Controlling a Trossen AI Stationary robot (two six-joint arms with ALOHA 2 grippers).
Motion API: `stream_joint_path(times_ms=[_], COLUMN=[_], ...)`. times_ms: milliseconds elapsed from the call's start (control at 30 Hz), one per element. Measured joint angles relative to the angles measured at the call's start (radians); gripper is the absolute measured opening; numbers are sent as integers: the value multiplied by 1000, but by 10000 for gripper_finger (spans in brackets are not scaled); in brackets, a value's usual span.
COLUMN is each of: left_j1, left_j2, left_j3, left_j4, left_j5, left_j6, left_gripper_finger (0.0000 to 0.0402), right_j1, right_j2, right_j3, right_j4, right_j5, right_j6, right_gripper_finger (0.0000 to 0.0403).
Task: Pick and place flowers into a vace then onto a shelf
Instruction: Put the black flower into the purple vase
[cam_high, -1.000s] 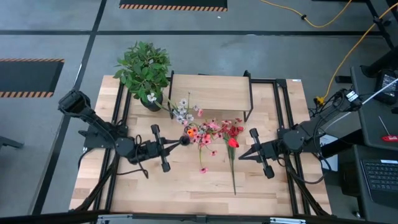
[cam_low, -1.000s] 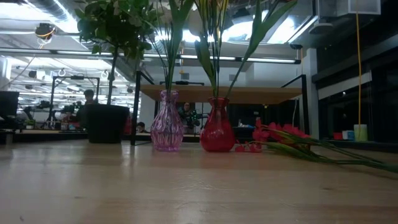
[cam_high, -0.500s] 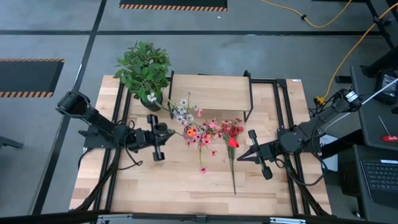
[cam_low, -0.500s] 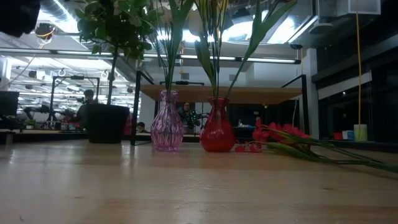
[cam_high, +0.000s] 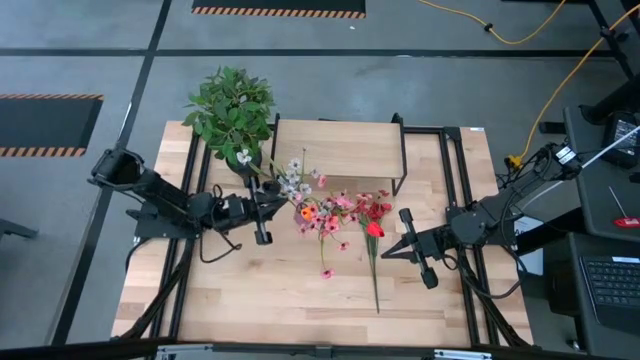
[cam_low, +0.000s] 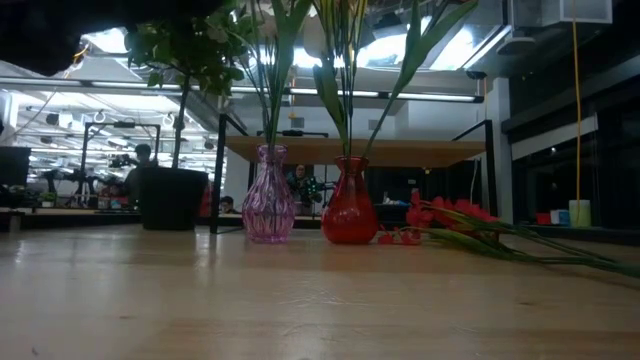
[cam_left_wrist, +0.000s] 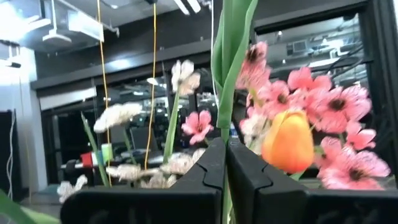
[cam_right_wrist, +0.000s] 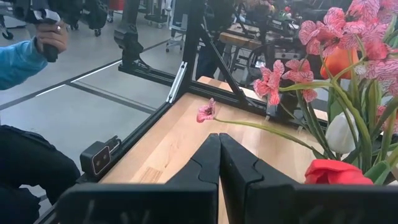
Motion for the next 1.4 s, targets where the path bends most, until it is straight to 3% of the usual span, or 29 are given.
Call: stream_joint_path(times_ms=[767, 1400], left_j1=[83, 88], left_j2=[0, 0], left_j3=[-2, -95], left_j4=[-178, -172], left_j5=[72, 72], left_j6=[-165, -219], left_gripper_finger=[3, 17], right_j1=[-1, -1], right_j2=[0, 0], right_j3=[0, 0], right_j4=[0, 0], right_j5=[0, 0], right_j6=[1, 1], right_gripper_finger=[7, 7])
